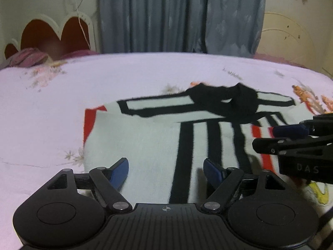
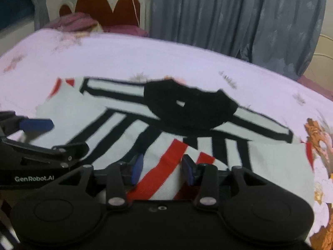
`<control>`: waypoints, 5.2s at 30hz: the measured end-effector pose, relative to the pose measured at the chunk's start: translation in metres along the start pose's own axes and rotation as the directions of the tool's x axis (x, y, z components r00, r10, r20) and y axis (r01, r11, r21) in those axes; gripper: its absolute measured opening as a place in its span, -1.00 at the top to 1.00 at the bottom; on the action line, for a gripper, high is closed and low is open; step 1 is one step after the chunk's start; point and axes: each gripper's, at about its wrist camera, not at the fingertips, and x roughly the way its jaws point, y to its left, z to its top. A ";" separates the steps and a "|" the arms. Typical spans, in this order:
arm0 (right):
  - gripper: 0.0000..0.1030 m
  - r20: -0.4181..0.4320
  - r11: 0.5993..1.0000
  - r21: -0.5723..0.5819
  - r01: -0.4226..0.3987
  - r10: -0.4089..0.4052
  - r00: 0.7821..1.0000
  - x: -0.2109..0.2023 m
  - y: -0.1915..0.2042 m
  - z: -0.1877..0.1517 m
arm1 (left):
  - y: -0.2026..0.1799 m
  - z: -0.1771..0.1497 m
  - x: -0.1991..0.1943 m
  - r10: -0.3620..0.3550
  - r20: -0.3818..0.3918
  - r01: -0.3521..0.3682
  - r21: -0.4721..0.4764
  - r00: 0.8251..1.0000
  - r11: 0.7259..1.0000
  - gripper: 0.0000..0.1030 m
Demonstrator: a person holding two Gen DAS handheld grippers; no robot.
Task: Fold small clothes
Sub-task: 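Smooth the folded side of the sweater flat with the left gripper, then grasp the striped hem of the sweater with both grippers, then lift the hem with both grippers and fold it up toward the black collar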
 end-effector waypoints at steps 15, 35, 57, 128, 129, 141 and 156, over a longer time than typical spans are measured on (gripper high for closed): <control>0.21 -0.078 0.981 0.070 0.182 -0.176 0.981 -0.022 -0.048 -0.049 | 0.014 -0.054 -0.037 -0.003 -0.009 0.003 -0.001 1.000 1.000 -0.52; 0.26 -0.086 0.959 0.204 0.195 -0.181 0.980 -0.026 -0.069 -0.065 | 0.008 -0.057 -0.038 -0.033 -0.019 0.034 0.032 0.999 0.999 -0.52; 0.80 -0.049 0.956 0.271 0.114 -0.104 0.993 -0.027 -0.067 -0.070 | 0.004 -0.058 -0.039 -0.022 -0.035 0.024 0.068 0.999 0.997 -0.52; 0.89 0.117 0.623 0.734 -0.271 0.278 0.954 -0.004 -0.243 -0.048 | 0.087 0.015 0.024 -0.288 0.023 0.265 -0.468 0.957 0.843 0.87; 0.81 0.119 0.620 0.734 -0.277 0.285 0.951 0.001 -0.244 -0.048 | 0.086 0.014 0.027 -0.280 0.025 0.259 -0.464 0.960 0.847 0.87; -0.17 0.220 0.845 0.489 -0.214 0.117 0.968 -0.042 -0.238 -0.059 | 0.080 0.019 0.016 -0.216 0.094 0.231 -0.194 0.972 0.953 -0.68; 0.80 0.032 1.000 -0.006 0.028 -0.028 0.999 0.016 -0.156 -0.014 | 0.051 0.046 0.040 -0.105 0.065 0.105 -0.010 0.992 0.994 0.94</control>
